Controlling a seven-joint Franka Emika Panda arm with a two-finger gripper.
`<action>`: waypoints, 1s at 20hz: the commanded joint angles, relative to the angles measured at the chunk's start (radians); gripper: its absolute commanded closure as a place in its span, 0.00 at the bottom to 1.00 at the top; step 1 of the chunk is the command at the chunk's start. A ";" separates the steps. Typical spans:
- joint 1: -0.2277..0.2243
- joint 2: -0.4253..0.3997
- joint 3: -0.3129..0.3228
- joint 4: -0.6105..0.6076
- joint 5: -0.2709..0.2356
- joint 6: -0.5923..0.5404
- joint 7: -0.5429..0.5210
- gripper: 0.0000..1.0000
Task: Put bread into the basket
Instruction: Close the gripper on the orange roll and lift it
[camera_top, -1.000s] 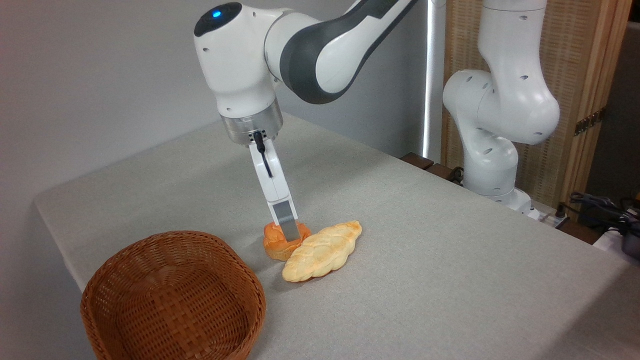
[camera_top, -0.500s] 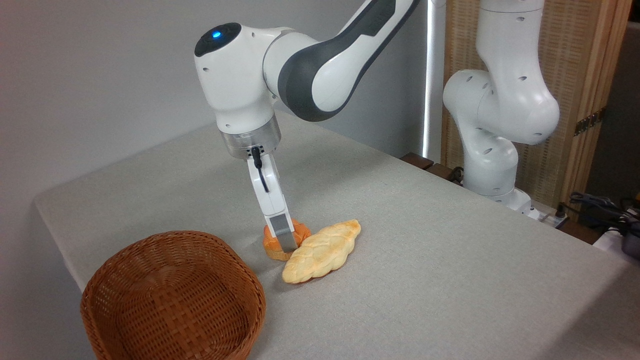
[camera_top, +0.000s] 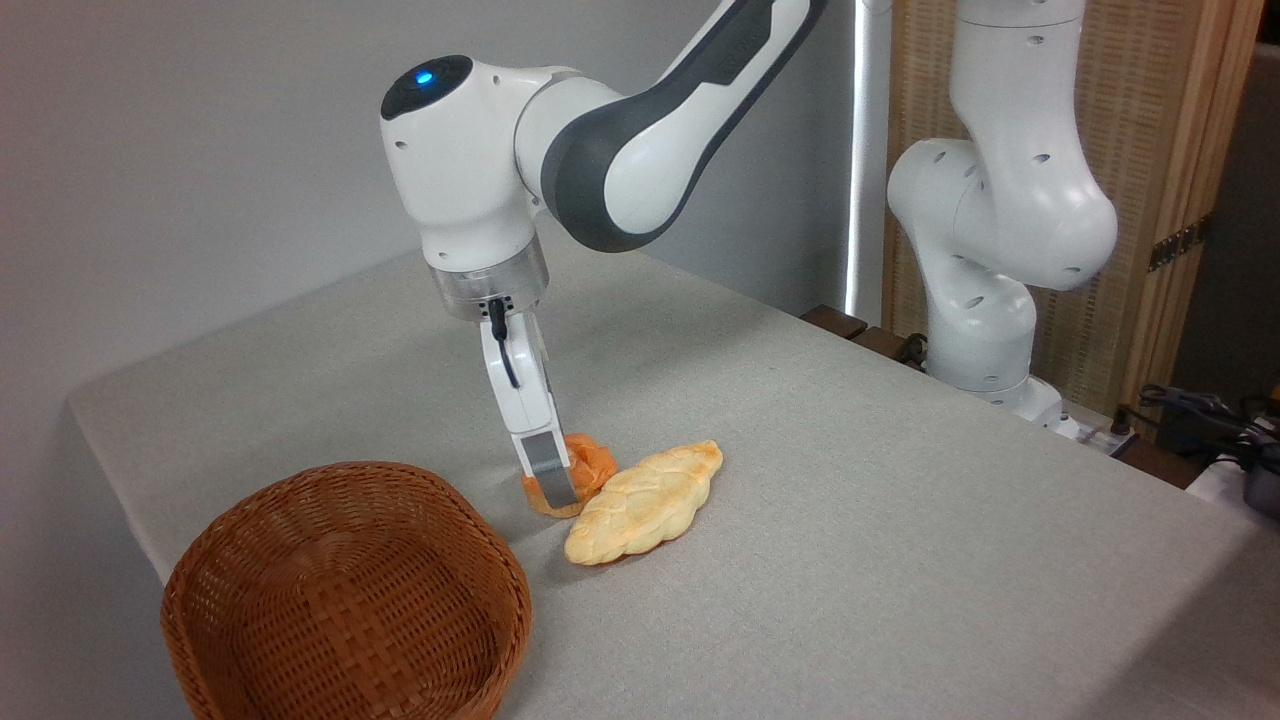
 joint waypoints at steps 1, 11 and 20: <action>-0.008 0.008 0.004 0.002 0.009 0.032 0.014 0.00; -0.009 0.026 0.009 0.003 0.010 0.032 0.021 0.25; -0.005 0.014 0.018 0.006 0.010 0.023 0.031 0.36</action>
